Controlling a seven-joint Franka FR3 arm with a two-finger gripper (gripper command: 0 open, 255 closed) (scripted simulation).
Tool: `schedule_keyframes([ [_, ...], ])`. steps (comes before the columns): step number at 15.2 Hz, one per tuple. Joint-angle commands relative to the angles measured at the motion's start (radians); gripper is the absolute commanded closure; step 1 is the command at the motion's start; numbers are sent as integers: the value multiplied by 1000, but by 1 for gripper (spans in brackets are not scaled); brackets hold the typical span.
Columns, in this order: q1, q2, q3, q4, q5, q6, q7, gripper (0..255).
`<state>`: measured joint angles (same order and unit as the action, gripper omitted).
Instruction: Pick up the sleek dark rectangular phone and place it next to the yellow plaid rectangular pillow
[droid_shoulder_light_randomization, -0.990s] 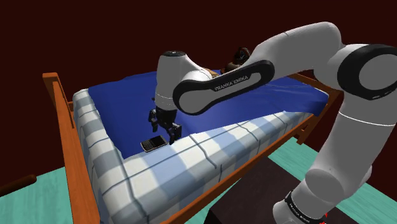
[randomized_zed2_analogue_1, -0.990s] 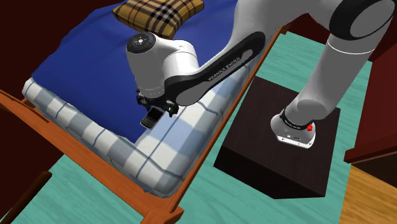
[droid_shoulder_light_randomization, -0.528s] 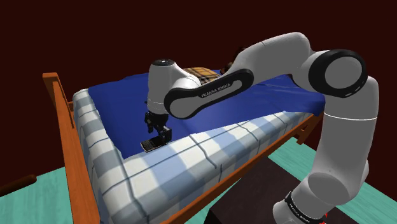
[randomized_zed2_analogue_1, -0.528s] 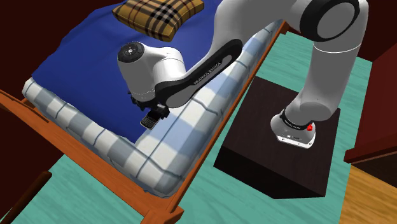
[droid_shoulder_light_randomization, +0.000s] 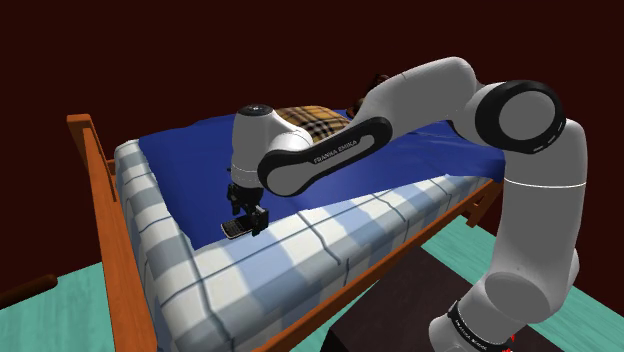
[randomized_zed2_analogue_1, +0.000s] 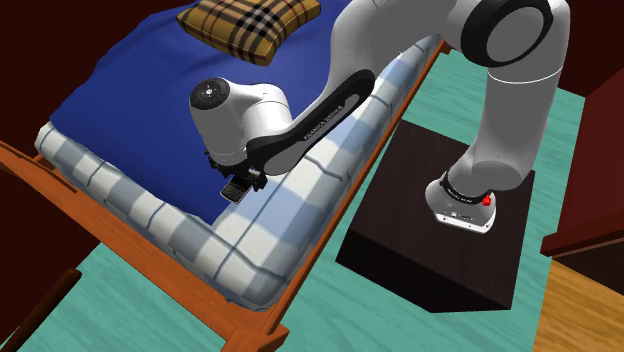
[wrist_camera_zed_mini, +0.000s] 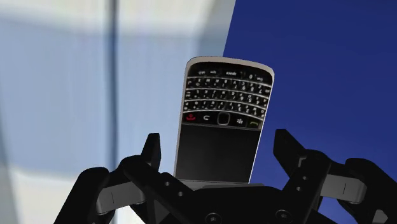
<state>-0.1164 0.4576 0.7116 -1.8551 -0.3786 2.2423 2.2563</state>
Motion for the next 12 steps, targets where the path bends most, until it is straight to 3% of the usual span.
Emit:
schedule_keyframes([
  [1,0,0,0,0,0,1,0,0],
  [3,0,0,0,0,0,1,0,0],
  [4,0,0,0,0,0,1,0,255],
  [12,-1,-1,0,0,1,0,-1,255],
])
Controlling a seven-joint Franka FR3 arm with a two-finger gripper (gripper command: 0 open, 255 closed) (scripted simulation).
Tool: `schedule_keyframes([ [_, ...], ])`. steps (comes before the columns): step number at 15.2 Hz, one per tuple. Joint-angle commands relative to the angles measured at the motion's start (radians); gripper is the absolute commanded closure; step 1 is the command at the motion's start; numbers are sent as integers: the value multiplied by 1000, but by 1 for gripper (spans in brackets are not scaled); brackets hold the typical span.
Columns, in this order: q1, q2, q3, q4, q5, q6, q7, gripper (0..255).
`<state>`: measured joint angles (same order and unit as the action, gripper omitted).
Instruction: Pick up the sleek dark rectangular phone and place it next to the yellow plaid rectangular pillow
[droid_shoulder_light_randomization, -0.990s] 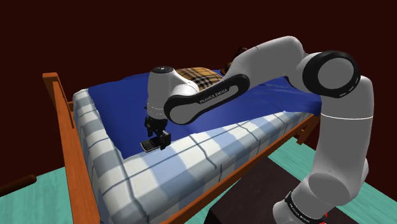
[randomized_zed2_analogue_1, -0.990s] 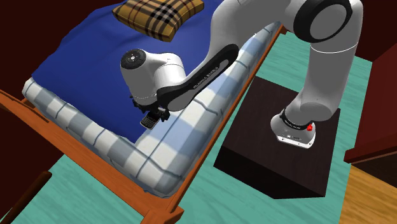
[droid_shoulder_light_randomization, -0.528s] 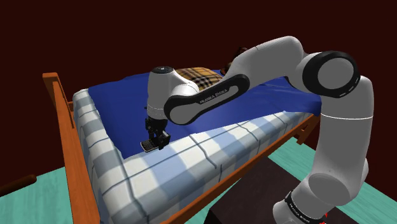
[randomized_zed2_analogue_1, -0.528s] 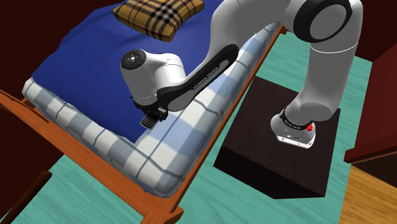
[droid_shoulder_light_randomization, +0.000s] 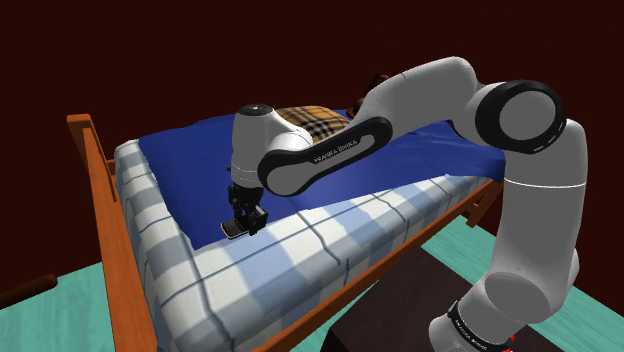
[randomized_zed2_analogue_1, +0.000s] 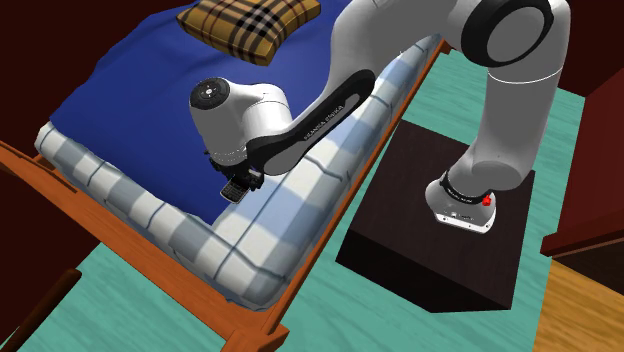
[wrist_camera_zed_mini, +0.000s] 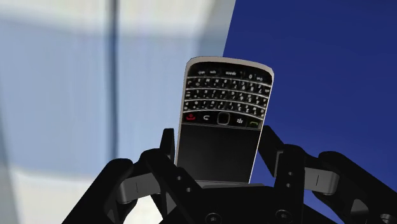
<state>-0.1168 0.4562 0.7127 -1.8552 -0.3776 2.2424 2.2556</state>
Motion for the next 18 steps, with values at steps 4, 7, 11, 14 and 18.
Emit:
schedule_keyframes([
  [4,-9,-20,12,12,19,-29,-12,255],
  [7,-17,-41,23,26,38,-60,-24,255],
  [11,-26,-67,37,49,62,-102,-40,255],
  [14,-32,-85,46,68,79,-134,-50,255],
  [18,-38,-106,56,97,99,-179,-64,255],
])
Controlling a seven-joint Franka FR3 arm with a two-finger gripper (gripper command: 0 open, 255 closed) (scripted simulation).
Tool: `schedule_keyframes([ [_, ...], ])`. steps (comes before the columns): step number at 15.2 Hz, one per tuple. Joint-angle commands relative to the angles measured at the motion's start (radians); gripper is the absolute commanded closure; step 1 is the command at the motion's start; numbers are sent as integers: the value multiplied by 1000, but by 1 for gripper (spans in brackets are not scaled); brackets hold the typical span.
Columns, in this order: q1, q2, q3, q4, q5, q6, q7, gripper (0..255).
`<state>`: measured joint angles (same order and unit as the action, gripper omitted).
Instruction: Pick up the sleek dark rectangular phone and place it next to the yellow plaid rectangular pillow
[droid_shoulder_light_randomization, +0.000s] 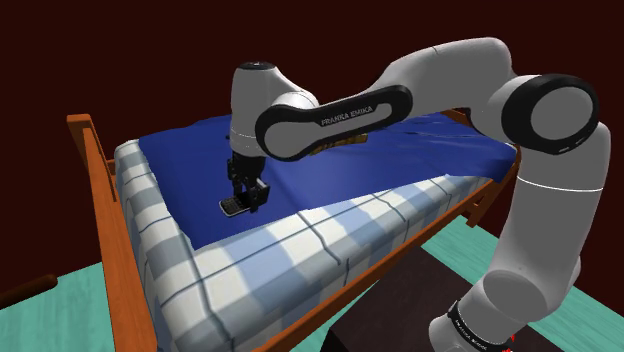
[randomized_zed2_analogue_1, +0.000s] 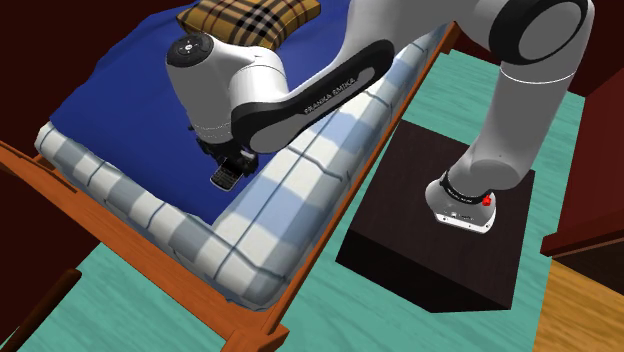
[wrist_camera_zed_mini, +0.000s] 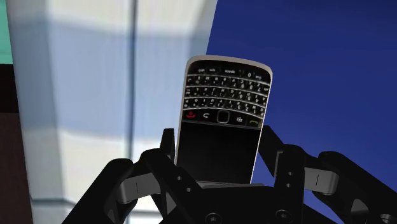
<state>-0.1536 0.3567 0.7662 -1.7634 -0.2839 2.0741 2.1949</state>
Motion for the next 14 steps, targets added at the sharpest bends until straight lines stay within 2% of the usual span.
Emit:
schedule_keyframes([
  [1,-3,-11,5,13,10,-22,-6,255],
  [14,-7,-53,25,141,52,-179,-35,255],
])
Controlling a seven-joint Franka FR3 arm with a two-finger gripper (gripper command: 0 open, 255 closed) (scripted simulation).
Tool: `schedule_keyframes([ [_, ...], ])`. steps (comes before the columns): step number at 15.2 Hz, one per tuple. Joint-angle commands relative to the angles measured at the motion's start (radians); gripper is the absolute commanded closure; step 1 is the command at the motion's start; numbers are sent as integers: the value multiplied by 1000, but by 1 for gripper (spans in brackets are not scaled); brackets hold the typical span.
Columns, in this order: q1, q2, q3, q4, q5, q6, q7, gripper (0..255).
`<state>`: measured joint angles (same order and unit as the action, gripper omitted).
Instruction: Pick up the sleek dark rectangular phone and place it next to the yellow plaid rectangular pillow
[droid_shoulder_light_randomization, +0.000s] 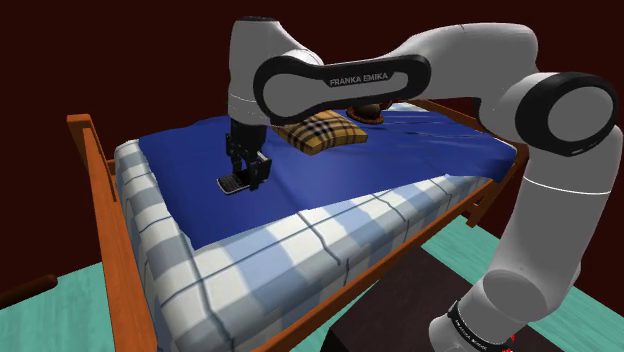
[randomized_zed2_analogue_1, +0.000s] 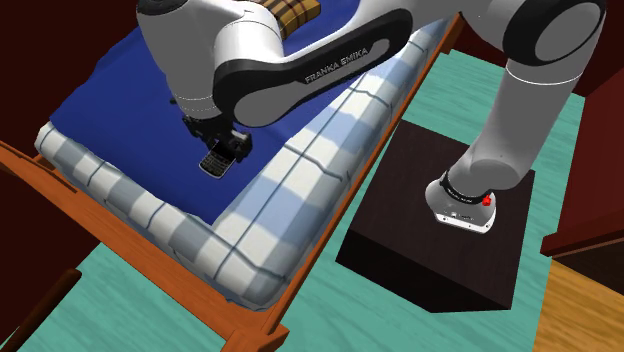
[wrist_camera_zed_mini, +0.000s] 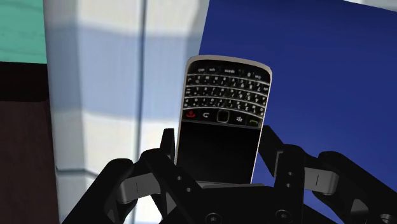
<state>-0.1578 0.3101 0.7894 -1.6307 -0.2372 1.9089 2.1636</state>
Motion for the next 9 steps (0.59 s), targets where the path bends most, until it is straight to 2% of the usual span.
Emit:
schedule_keyframes([
  [1,-2,-8,3,21,7,-26,-5,255],
  [8,8,-11,7,107,13,-114,-12,255],
  [9,-23,-39,7,76,34,-102,-40,255],
])
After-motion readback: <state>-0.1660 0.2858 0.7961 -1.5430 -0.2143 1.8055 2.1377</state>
